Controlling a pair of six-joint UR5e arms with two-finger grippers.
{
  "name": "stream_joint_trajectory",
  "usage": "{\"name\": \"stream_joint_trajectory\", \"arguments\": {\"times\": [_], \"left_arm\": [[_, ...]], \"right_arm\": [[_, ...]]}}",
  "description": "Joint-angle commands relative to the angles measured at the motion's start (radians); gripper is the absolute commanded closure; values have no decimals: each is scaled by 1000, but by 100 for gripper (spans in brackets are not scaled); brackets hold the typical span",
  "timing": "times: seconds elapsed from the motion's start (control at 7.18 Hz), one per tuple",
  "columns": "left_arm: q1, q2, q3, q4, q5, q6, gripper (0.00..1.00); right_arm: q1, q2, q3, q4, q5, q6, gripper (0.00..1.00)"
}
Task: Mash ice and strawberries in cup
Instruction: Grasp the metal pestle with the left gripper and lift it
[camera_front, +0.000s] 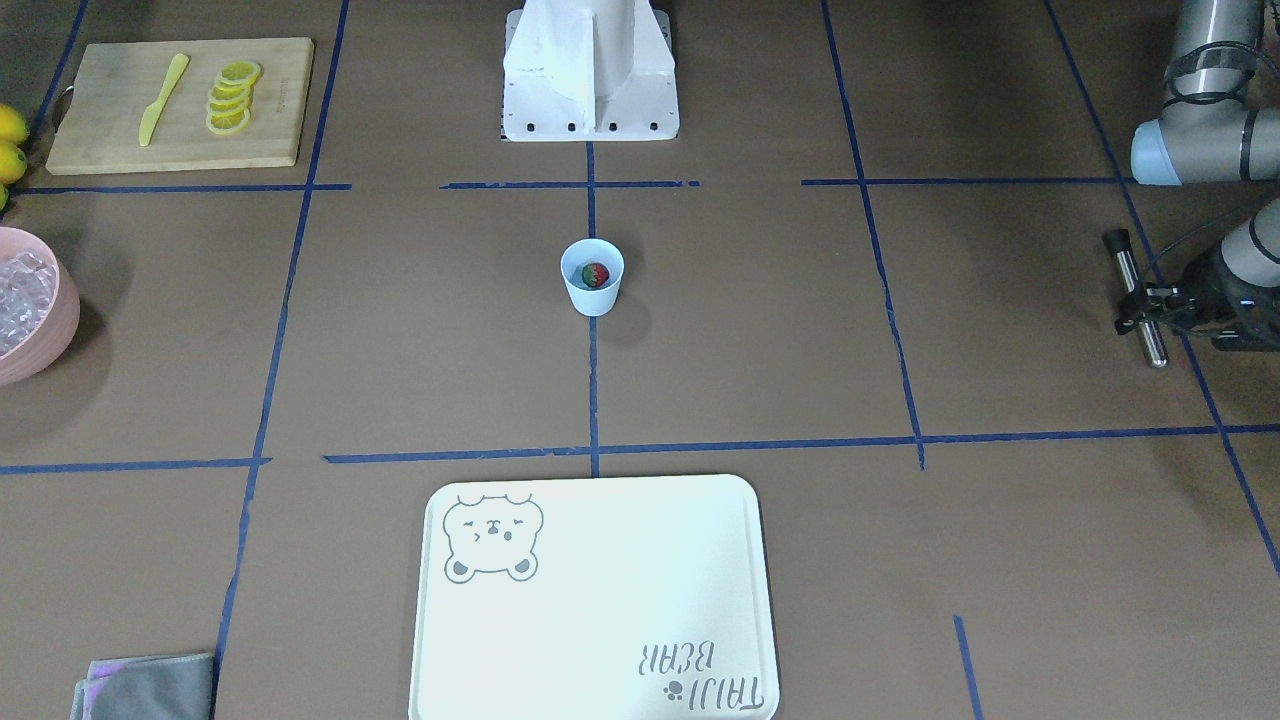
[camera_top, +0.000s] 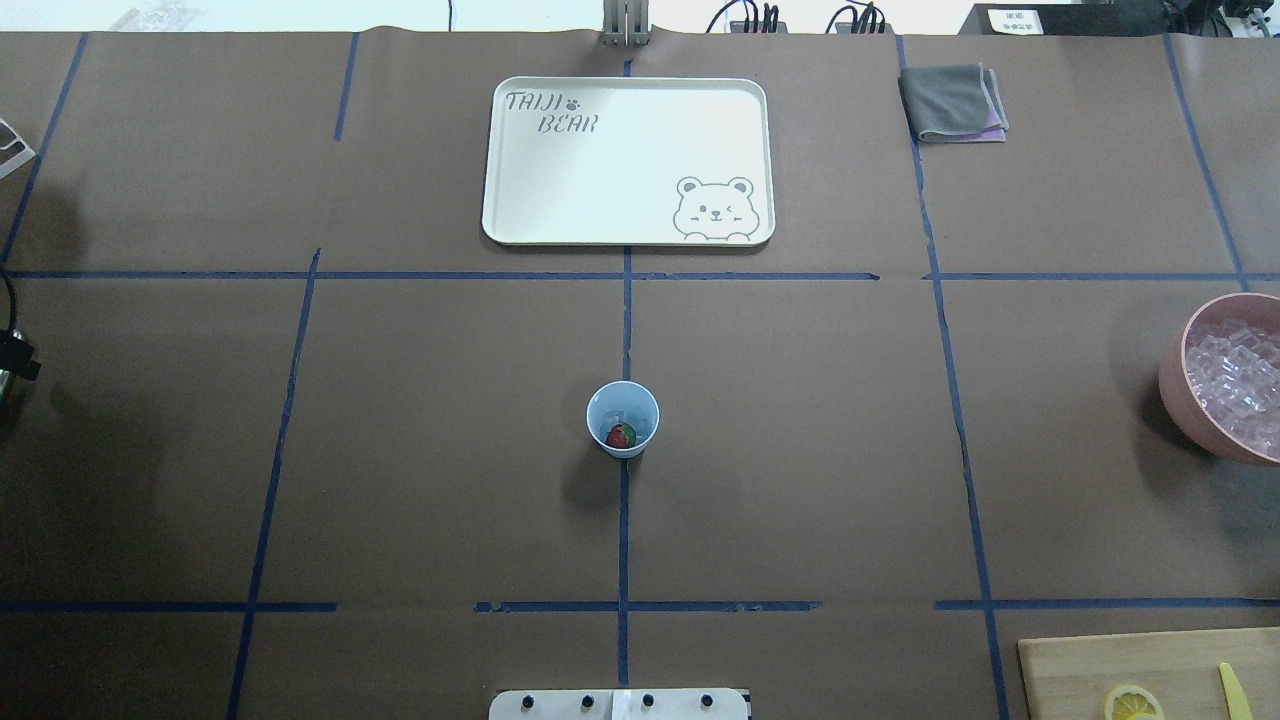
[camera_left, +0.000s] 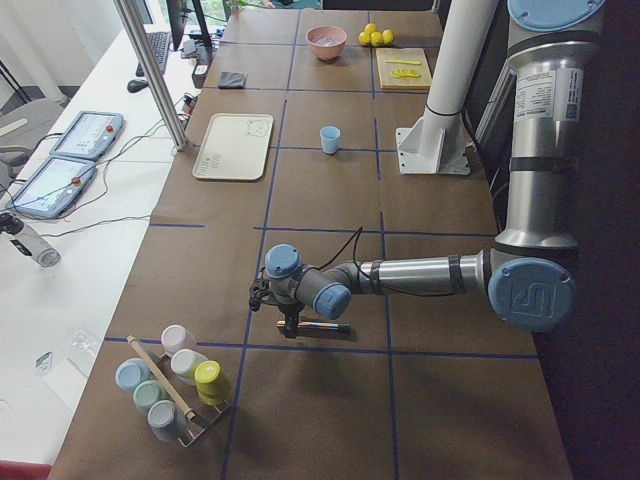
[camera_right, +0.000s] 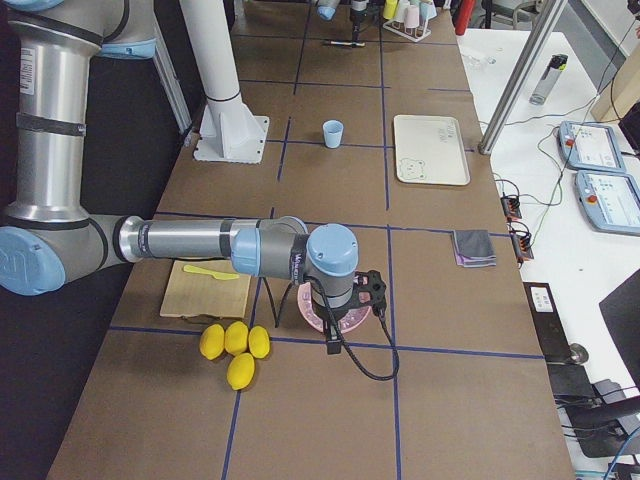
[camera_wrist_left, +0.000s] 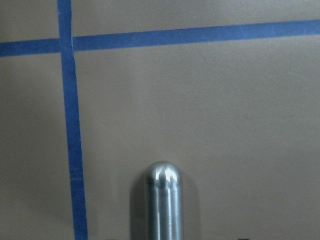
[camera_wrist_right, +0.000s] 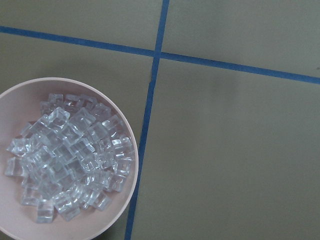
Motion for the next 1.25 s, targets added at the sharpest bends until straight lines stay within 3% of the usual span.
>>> {"name": "stream_joint_trajectory", "arguments": {"times": [0.0,0.98,1.11], "left_arm": [[0,1,2,0,0,0,20],[2,3,14,0,0,0,22],[2,3,14,0,0,-3,45]], "right_arm": [[0,-1,0,0,0,-1,1],[0,-1,0,0,0,-1,1],[0,-1,0,0,0,-1,1]]}}
